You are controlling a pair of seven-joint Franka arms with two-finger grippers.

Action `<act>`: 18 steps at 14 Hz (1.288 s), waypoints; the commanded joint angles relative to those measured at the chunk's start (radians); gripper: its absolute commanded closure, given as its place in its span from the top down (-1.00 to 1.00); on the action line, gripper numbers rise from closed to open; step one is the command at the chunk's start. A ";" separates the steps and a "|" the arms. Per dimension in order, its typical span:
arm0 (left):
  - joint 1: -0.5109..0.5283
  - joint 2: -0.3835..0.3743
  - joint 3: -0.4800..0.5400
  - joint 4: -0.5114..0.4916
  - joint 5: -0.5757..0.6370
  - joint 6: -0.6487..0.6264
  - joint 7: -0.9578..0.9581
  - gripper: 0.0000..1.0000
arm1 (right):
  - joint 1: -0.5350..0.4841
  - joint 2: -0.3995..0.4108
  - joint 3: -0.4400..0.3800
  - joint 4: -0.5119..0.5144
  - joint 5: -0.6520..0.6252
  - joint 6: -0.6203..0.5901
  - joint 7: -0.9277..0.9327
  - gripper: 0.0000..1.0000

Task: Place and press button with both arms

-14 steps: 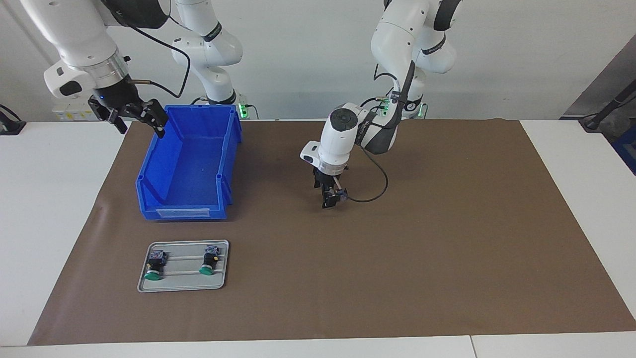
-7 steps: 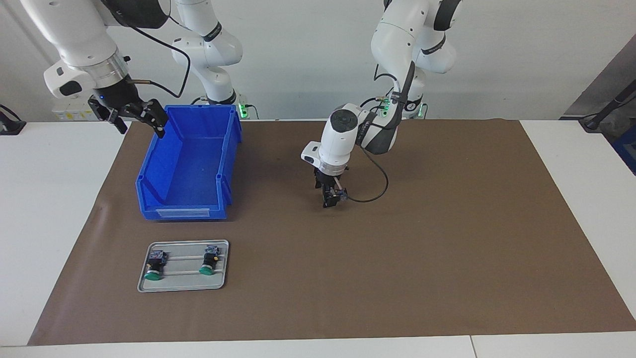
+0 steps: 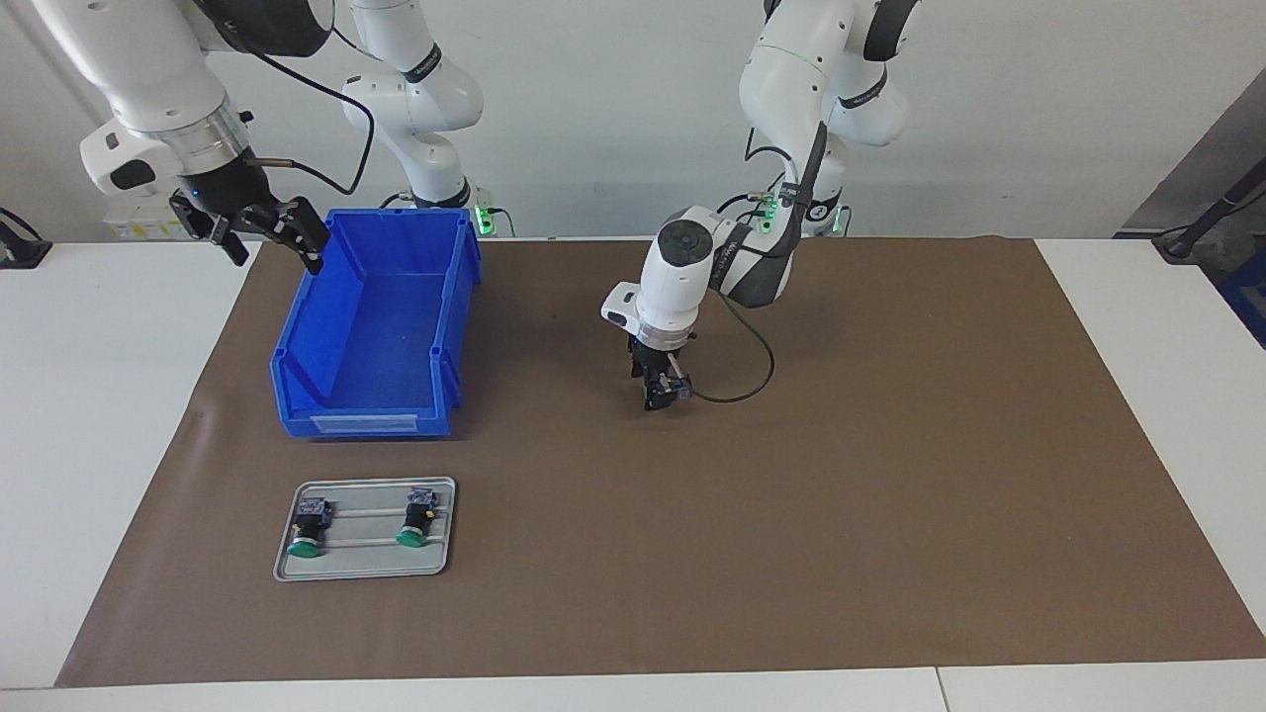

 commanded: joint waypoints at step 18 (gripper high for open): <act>0.181 -0.129 0.004 -0.062 -0.371 0.024 0.240 -1.00 | 0.008 -0.023 0.010 -0.024 0.021 -0.001 0.009 1.00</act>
